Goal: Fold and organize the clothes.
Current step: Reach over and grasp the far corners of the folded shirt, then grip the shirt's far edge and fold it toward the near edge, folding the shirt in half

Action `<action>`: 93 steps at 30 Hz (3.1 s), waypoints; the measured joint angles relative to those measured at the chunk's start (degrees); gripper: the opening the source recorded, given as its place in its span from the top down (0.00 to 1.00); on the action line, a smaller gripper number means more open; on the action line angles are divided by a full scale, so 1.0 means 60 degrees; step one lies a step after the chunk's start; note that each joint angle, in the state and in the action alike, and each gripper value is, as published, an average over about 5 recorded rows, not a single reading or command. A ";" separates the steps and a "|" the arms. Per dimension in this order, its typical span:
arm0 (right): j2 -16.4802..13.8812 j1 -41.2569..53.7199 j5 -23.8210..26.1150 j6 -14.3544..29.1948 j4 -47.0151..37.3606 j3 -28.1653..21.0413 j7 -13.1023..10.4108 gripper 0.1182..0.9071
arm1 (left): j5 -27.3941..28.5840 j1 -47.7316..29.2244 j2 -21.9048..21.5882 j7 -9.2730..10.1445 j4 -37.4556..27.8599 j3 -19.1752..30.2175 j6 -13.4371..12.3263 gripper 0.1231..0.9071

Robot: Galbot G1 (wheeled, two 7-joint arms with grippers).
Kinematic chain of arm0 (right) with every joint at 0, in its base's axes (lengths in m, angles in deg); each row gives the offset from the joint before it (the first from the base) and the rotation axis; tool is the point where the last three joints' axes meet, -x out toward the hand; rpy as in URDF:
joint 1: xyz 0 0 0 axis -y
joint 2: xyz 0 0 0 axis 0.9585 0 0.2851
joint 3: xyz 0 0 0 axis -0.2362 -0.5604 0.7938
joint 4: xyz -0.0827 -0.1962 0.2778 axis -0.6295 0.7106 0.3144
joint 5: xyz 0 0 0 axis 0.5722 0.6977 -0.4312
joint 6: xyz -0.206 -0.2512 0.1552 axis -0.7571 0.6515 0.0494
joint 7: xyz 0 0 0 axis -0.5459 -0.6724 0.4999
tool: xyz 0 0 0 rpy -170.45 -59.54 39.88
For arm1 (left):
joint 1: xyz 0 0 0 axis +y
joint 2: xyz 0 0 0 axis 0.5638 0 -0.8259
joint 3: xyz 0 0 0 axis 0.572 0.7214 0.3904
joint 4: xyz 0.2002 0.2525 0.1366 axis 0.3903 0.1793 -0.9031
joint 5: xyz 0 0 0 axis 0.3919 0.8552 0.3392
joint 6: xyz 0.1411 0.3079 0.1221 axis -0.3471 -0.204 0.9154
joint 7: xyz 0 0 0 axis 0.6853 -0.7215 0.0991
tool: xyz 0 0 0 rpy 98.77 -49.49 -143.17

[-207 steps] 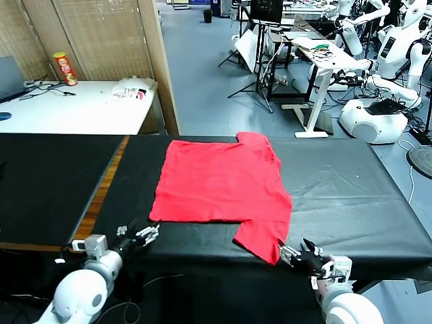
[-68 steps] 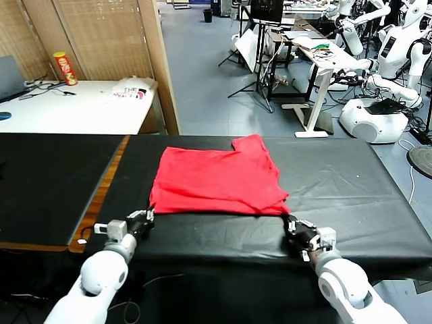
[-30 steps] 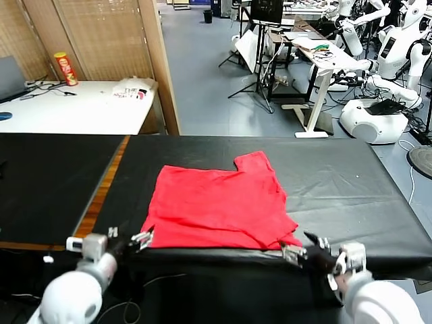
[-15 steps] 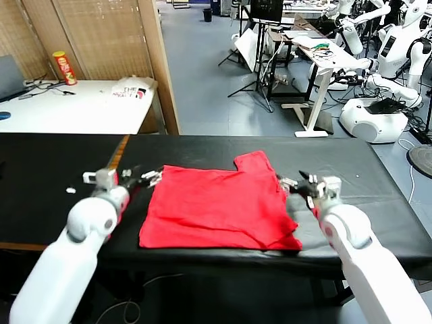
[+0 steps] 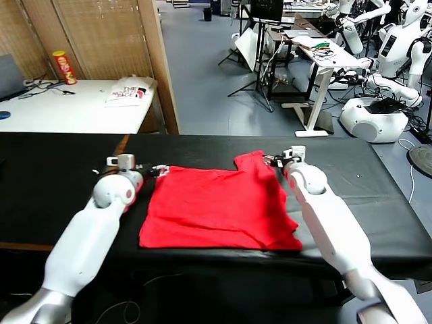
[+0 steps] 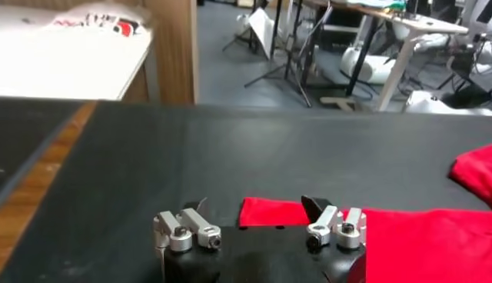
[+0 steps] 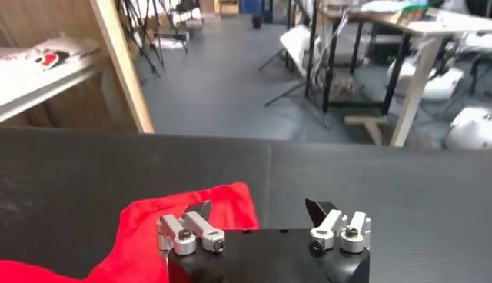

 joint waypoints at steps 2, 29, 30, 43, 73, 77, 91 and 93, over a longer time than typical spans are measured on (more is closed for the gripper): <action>0.0037 0.0000 0.0016 0.0009 -0.0088 0.0029 0.0014 0.14 | 0.0008 -0.0057 0.0083 -0.0082 -0.0182 -0.0002 -0.0014 0.14; 0.0129 -0.0443 -0.0247 0.0850 0.0438 0.0322 -0.0132 0.99 | 0.0388 -0.0290 0.0588 -0.0314 -0.0928 -0.0093 -0.0292 1.00; 0.0067 -0.0511 -0.0346 0.0940 0.0585 0.0354 -0.0125 0.99 | 0.0389 -0.0260 0.0584 -0.0299 -0.0875 -0.0122 -0.0300 1.00; -0.2016 -0.2684 -0.1578 0.0628 0.4596 0.0919 -0.0080 0.99 | -0.0268 0.1119 -0.0290 0.0445 0.1690 -0.0704 -0.0118 1.00; -0.3741 -0.6812 -0.1998 -0.1553 0.8735 0.1701 -0.0949 0.99 | 0.0238 0.6211 -0.1947 0.0937 0.6691 -0.1858 0.0315 1.00; -0.3762 -0.6962 -0.2104 -0.1553 0.8893 0.1774 -0.0916 0.93 | 0.0334 0.6351 -0.1944 0.0976 0.6807 -0.1897 0.0386 1.00; -0.3580 -0.7028 -0.2794 -0.1549 0.9292 0.3198 -0.1118 0.16 | 0.0210 0.6360 -0.1965 0.1356 0.7235 -0.2043 0.0604 0.64; -0.3359 -0.6812 -0.2476 -0.1469 0.9037 0.3177 -0.1210 0.14 | 0.0100 0.6130 -0.1953 0.1382 0.7138 -0.2016 0.0423 0.49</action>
